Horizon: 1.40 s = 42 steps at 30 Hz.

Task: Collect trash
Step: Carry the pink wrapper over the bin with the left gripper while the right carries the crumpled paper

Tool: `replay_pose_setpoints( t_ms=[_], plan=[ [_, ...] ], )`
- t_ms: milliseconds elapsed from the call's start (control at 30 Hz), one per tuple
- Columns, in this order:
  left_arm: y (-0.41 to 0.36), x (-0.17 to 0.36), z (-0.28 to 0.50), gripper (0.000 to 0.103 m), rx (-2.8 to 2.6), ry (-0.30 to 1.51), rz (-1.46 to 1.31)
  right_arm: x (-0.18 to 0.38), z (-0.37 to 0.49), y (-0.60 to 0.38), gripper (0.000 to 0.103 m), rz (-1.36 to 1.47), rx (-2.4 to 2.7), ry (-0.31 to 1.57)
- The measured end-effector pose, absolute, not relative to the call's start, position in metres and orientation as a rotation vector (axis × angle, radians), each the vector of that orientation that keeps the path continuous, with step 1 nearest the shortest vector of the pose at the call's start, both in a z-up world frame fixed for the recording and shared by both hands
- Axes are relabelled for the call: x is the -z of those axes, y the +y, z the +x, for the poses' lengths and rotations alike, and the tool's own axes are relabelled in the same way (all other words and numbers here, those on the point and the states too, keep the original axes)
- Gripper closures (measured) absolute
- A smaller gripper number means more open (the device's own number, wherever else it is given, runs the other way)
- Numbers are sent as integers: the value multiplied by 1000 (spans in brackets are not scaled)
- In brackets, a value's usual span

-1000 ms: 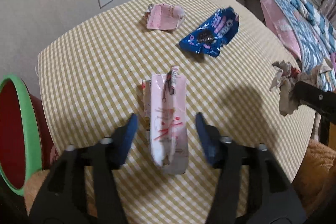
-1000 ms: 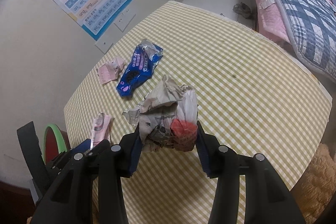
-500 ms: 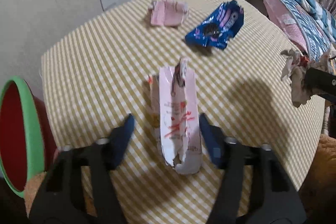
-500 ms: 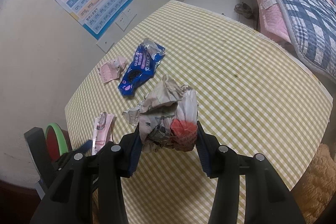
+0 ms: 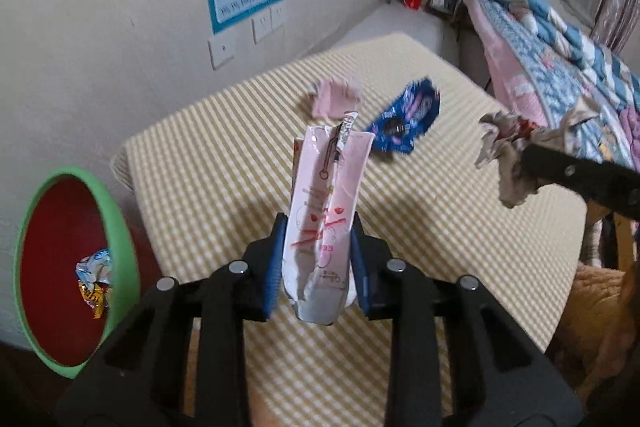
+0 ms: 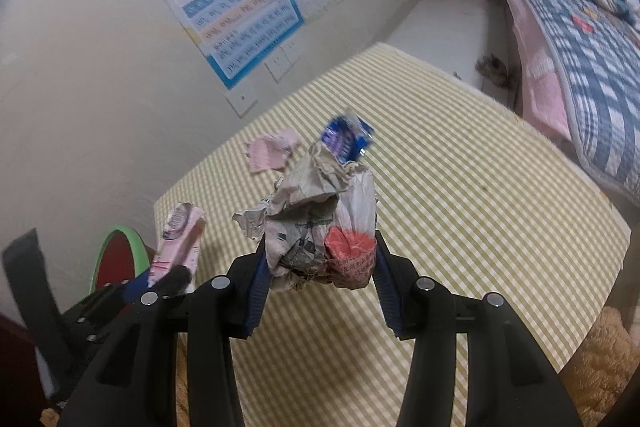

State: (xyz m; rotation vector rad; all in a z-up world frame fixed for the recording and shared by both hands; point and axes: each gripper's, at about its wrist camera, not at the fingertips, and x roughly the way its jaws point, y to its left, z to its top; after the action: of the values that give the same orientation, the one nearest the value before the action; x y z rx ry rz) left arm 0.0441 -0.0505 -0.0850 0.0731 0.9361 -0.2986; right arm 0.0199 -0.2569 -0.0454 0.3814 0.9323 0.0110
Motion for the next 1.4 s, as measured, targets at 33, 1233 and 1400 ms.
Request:
replay_pose_setpoints(
  t_ms=[33, 1233, 1400],
  plan=[
    [-47, 81, 43, 74, 295, 925, 66, 43, 19, -254, 57, 376, -13, 922],
    [36, 37, 13, 74, 238, 794, -9, 26, -10, -160, 57, 289, -107, 900],
    [49, 40, 14, 73, 221, 803, -30, 28, -10, -146, 57, 270, -124, 914]
  ],
)
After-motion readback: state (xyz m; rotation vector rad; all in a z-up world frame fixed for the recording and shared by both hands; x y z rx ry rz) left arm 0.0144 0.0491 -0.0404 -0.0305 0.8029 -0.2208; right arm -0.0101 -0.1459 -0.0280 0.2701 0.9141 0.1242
